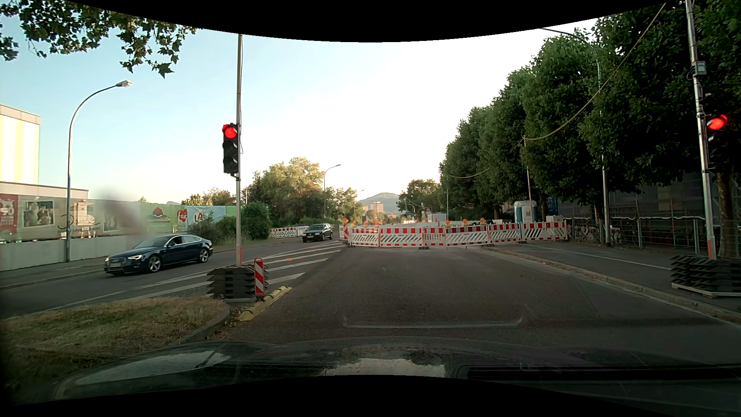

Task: Follow the waypoints while adhering to traffic rules and regulations

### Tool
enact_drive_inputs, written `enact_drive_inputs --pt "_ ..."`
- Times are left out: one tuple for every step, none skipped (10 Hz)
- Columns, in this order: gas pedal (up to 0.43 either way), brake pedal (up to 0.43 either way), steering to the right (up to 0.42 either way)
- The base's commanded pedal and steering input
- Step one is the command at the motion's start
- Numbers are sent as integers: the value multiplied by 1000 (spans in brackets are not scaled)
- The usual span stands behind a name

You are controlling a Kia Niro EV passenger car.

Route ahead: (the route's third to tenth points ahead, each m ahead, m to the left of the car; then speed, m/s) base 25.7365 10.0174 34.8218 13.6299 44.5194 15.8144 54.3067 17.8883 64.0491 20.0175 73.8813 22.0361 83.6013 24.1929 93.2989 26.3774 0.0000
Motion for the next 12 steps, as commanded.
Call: enact_drive_inputs --pt "0 232 -3" --pt "0 238 -3" --pt "0 232 -3" --pt "0 232 -3" --pt "0 232 -3" --pt "0 232 -3" --pt "0 232 -3" --pt "0 232 -3" --pt "0 232 -3" --pt "0 232 -3" --pt "0 238 -3" --pt "0 238 -3"
